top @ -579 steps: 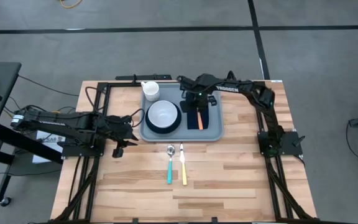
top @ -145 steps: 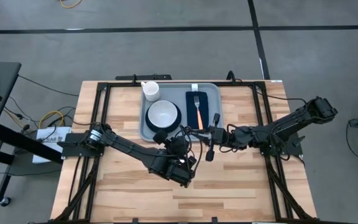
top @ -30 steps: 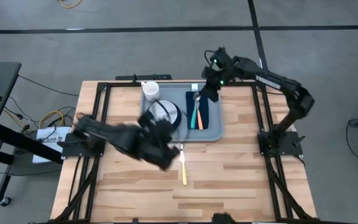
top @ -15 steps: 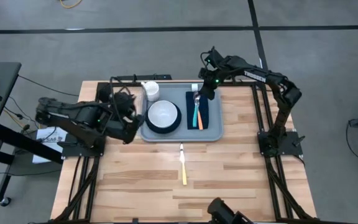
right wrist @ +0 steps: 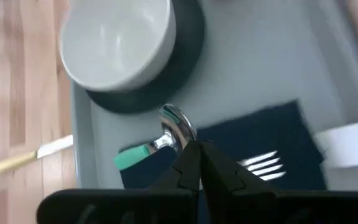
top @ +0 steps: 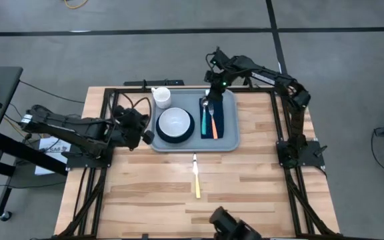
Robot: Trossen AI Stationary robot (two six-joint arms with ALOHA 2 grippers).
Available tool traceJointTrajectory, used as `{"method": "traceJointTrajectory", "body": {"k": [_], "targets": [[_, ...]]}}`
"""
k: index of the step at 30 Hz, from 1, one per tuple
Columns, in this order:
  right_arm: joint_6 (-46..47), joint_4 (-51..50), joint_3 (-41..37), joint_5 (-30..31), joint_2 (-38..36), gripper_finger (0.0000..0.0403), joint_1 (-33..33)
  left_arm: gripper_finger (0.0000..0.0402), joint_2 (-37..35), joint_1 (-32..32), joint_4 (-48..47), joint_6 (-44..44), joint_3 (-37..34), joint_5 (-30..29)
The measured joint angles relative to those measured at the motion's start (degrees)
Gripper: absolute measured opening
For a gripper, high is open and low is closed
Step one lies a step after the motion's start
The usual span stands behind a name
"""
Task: Set up tray
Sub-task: Put the blue spoon on the dark blue napkin to the left of the orange fork
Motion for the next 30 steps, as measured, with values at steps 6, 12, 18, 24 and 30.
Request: {"method": "traceJointTrajectory", "body": {"k": [6, 12, 18, 24, 30], "targets": [[-3.0, -11.3, 11.2, 1.0, 9.2, 0.0000, -1.5, 0.0029, 0.0, 0.3, 2.4, 2.8, -1.6, 1.6], [-3.3, -13.0, 17.6, 0.7, 14.1, 0.0000, -4.2, 0.0029, 0.1, 0.3, 2.4, 3.7, -1.7, 2.7], [-4.1, -19.5, 23.3, -1.0, 20.3, 0.0000, -5.5, 0.0029, 0.1, 0.3, 2.4, 3.7, -1.7, 3.4], [-6.0, -22.5, 25.3, -3.5, 24.2, 0.0000, -5.4, 0.0029, 0.1, 0.3, 2.4, 3.7, -1.7, 5.8], [-5.3, -20.7, 25.3, -4.3, 24.5, 0.0000, -4.9, 0.0029, 0.1, 0.3, 2.4, 3.7, -1.7, 6.9]]}}
